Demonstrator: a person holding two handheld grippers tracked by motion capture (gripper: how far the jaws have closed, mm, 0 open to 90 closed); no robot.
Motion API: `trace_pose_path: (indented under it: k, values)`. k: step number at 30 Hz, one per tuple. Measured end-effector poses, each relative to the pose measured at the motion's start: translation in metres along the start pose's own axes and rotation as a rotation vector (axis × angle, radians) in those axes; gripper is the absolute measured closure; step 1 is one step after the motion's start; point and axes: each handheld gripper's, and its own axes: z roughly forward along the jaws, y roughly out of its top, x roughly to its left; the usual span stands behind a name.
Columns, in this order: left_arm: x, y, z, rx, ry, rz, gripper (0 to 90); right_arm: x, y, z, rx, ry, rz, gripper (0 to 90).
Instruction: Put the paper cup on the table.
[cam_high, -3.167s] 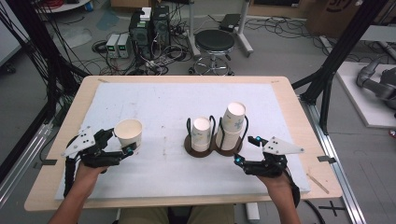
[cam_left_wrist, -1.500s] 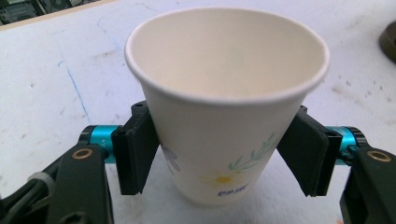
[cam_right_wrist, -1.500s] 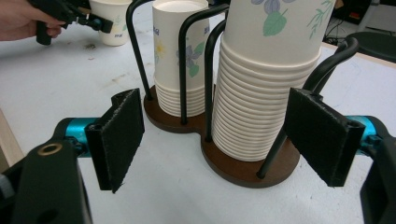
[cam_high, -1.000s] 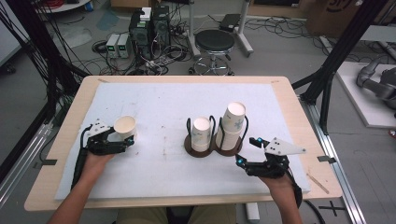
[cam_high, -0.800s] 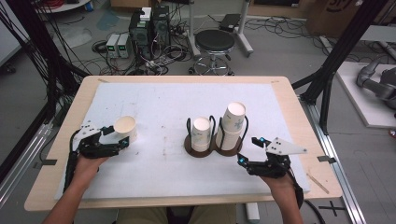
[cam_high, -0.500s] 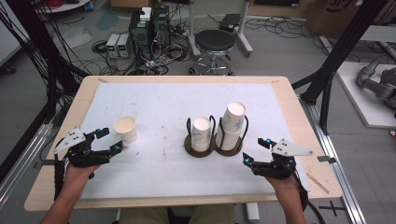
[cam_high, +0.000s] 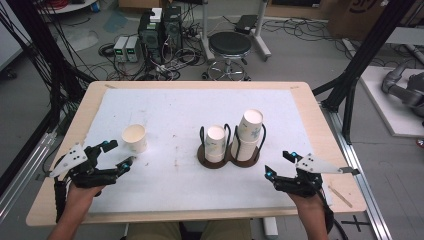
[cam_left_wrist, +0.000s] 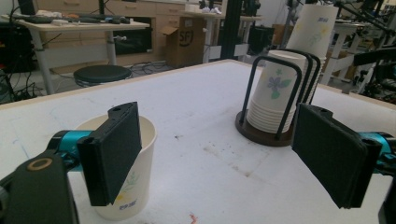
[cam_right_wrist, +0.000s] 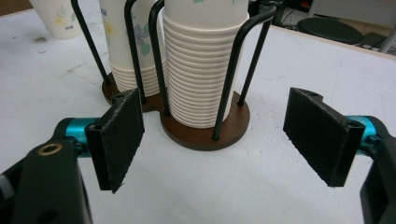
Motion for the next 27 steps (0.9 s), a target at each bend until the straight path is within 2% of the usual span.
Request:
trace_pose_path:
  k: [3, 16, 27]
  values:
    - [-0.0009, -0.0008, -0.0002, 0.002, -0.001, 0.001, 16.1, 0.0007, 0.0009, -0.0003, -0.001, -0.004, 0.011, 20.9]
    - [0.0000, -0.0016, -0.0053, -0.001, 0.028, 0.003, 16.3, 0.0043, 0.0029, 0.0034, 0.002, 0.010, -0.008, 20.8]
    - [0.0047, -0.0041, -0.0081, -0.007, 0.046, -0.017, 16.4, 0.0025, 0.0044, 0.0076, -0.004, 0.012, -0.008, 20.8]
